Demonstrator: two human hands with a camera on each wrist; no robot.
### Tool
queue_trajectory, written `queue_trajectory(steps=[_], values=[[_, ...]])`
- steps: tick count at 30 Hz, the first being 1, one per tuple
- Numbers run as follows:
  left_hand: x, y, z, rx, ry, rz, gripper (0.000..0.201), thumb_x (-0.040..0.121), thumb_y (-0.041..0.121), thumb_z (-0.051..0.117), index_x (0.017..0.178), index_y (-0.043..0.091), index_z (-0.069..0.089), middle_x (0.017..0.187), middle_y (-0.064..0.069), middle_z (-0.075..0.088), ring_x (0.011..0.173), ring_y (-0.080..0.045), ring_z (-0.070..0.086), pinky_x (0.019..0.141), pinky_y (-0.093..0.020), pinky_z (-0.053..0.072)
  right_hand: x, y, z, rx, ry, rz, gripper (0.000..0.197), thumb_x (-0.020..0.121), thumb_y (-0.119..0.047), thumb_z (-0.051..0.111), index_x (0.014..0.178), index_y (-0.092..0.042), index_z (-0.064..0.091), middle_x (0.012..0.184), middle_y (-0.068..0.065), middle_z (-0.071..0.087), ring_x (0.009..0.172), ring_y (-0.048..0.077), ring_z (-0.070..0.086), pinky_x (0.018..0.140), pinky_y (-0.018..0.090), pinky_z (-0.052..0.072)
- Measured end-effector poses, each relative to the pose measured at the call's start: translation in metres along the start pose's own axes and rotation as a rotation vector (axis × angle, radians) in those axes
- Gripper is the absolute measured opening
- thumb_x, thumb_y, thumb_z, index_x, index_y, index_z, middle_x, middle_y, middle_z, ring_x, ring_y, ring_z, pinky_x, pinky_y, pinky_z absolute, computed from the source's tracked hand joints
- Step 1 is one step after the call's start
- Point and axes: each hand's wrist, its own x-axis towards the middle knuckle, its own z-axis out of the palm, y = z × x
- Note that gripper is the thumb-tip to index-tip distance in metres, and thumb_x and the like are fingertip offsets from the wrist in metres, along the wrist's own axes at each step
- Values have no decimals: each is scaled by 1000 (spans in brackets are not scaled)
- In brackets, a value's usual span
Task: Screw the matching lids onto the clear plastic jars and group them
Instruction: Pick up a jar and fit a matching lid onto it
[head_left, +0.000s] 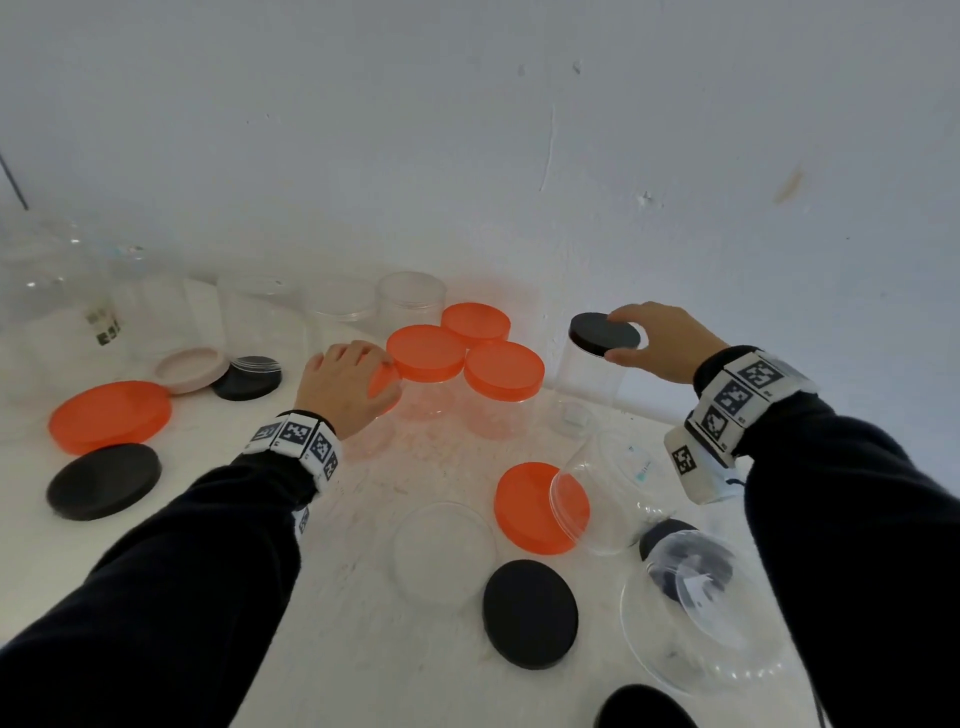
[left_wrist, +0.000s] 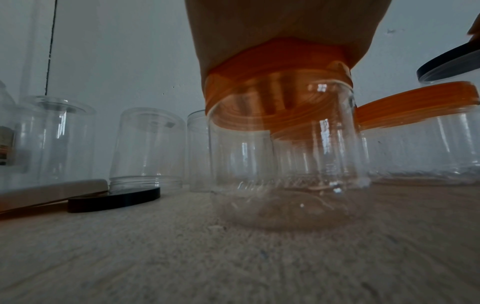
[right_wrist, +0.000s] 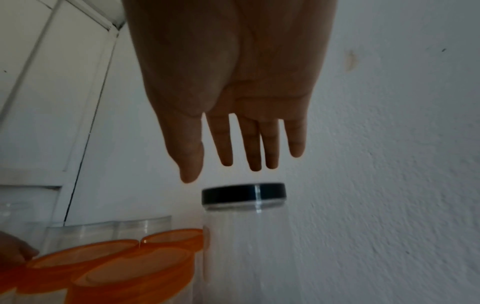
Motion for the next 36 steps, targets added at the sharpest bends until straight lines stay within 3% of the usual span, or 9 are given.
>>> queue_trajectory(steps=[8, 17, 19, 21, 23, 26, 28, 32, 36], values=[[1, 0, -4, -24, -30, -26, 66, 72, 61, 25, 114, 21, 56, 122, -4, 53, 112, -29, 46, 91, -41, 35, -76, -3, -29, 186, 83, -16, 36, 86, -32, 64, 118, -18, 57, 119, 1, 58, 103, 17, 55, 84, 23, 38], [-1, 2, -12, -220, -35, -43, 78, 59, 68, 39, 107, 13, 64, 119, -13, 45, 117, -34, 36, 97, -48, 34, -175, -5, 10, 124, -162, 44, 46, 84, -45, 61, 125, -27, 51, 126, -8, 51, 111, 10, 49, 91, 24, 39], [0, 0, -11, -255, 6, -26, 63, 69, 59, 52, 104, 8, 66, 116, -15, 48, 116, -36, 39, 98, -46, 31, -189, -6, 23, 104, -197, 39, 59, 80, -53, 61, 131, -29, 45, 132, -10, 43, 119, 11, 42, 100, 30, 37], [0, 3, -12, -275, 84, 3, 37, 80, 34, 68, 103, 5, 66, 114, -17, 50, 116, -36, 40, 99, -42, 28, -201, -5, 35, 101, -228, 44, 76, 74, -59, 63, 137, -30, 35, 141, -11, 32, 127, 13, 33, 104, 34, 34], [-3, 13, -15, -318, 168, 66, 24, 80, 12, 71, 102, 2, 66, 113, -18, 50, 115, -36, 39, 98, -34, 25, -209, -4, 45, 81, -275, 47, 93, 69, -63, 66, 144, -32, 22, 149, -9, 18, 136, 17, 21, 110, 36, 28], [-12, 40, -26, -408, 202, 193, 23, 81, 4, 68, 104, 3, 64, 110, -13, 52, 113, -32, 39, 96, -26, 24, -214, -1, 57, 16, -314, 29, 109, 61, -71, 65, 146, -37, 7, 154, -8, 3, 141, 20, 6, 115, 44, 16], [-17, 61, -33, -474, 90, 283, 29, 83, 19, 67, 108, 5, 62, 110, -4, 51, 111, -24, 42, 95, -27, 27, -214, 1, 64, -36, -307, 23, 112, 58, -73, 64, 146, -38, 4, 153, -8, 1, 141, 22, 4, 115, 46, 15], [-26, 99, -36, -474, -368, 408, 71, 68, 63, 52, 122, 17, 53, 120, 7, 46, 112, -6, 39, 96, -25, 31, -213, -2, 71, -45, -199, 43, 99, 65, -61, 69, 144, -40, 12, 145, -10, 13, 132, 20, 16, 107, 39, 25], [-29, 129, -16, -336, -638, 478, 66, 80, 44, 68, 135, 21, 40, 140, 4, 37, 128, -10, 33, 107, -28, 27, -214, -1, 77, -49, -109, 54, 90, 64, -57, 66, 140, -40, 21, 137, -11, 23, 124, 18, 22, 93, 31, 26]])
